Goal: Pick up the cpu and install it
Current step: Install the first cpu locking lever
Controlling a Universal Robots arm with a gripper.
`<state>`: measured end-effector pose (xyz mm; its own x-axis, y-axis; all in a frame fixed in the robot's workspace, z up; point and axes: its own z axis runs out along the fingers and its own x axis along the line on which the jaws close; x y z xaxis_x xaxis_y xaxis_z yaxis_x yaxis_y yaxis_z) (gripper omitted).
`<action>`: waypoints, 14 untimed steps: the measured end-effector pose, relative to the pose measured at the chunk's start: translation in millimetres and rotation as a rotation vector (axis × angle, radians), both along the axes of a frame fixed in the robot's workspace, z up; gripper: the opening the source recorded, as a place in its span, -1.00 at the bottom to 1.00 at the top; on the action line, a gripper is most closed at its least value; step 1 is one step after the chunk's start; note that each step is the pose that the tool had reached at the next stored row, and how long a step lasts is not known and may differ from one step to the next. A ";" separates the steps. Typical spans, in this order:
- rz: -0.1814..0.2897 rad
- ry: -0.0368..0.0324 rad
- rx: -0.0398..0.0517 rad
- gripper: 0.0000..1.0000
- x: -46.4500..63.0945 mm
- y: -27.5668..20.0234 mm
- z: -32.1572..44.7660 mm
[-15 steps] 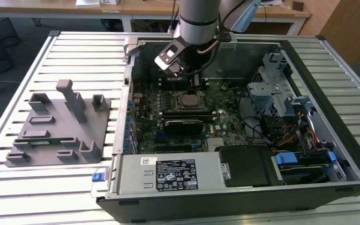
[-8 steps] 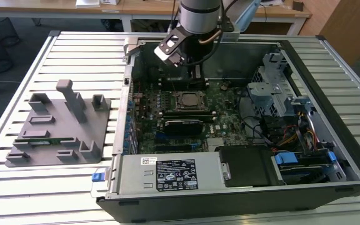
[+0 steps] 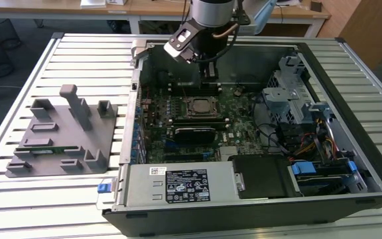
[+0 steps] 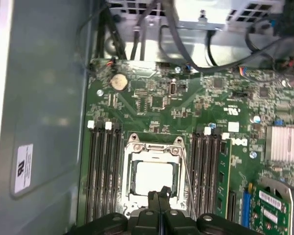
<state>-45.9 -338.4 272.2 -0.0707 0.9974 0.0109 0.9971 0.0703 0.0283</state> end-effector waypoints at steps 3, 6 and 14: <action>0.055 0.0001 -0.0011 -0.79 0.0 0.0 0.0; 0.110 0.0000 -0.0022 -0.79 0.0 0.0 0.0; 0.255 -0.0001 -0.0036 -0.79 0.0 0.0 -0.2</action>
<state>-46.0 -338.4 272.0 -0.3200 0.9474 0.0074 0.9471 0.3197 0.0276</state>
